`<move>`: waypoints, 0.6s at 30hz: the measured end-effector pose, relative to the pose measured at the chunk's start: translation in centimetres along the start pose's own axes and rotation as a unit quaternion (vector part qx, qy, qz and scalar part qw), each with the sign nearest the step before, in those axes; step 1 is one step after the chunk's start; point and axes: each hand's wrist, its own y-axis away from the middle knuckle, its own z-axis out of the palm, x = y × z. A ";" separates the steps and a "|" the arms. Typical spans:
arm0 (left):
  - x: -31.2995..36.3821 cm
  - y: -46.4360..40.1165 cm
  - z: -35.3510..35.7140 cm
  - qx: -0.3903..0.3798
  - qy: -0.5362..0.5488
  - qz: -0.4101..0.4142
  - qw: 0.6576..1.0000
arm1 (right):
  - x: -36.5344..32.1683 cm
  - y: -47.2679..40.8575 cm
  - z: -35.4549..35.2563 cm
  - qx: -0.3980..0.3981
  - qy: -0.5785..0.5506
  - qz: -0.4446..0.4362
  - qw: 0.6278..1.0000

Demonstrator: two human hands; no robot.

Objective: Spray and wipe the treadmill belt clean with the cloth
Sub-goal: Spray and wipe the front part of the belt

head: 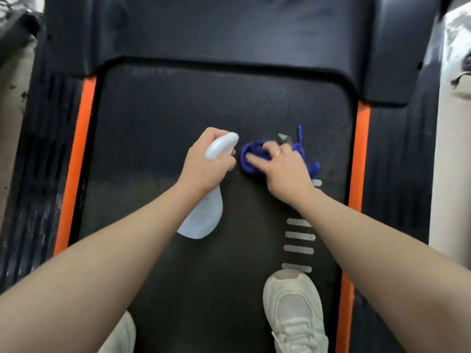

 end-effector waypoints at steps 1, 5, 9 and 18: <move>0.0 0.1 0.5 -0.018 -0.016 -0.005 1.000 | 0.4 -0.9 -0.6 0.005 -0.038 0.107 0.994; -0.2 1.0 3.7 -0.070 -0.097 -0.024 0.993 | 4.7 0.1 -4.4 0.074 -0.366 0.318 0.872; -0.1 1.2 6.3 -0.057 -0.113 -0.031 0.991 | 7.9 3.7 -7.7 0.220 -0.557 0.413 0.686; 4.0 1.2 12.5 -0.130 -0.075 0.034 0.988 | 8.9 7.6 -9.1 0.307 -0.509 0.446 0.669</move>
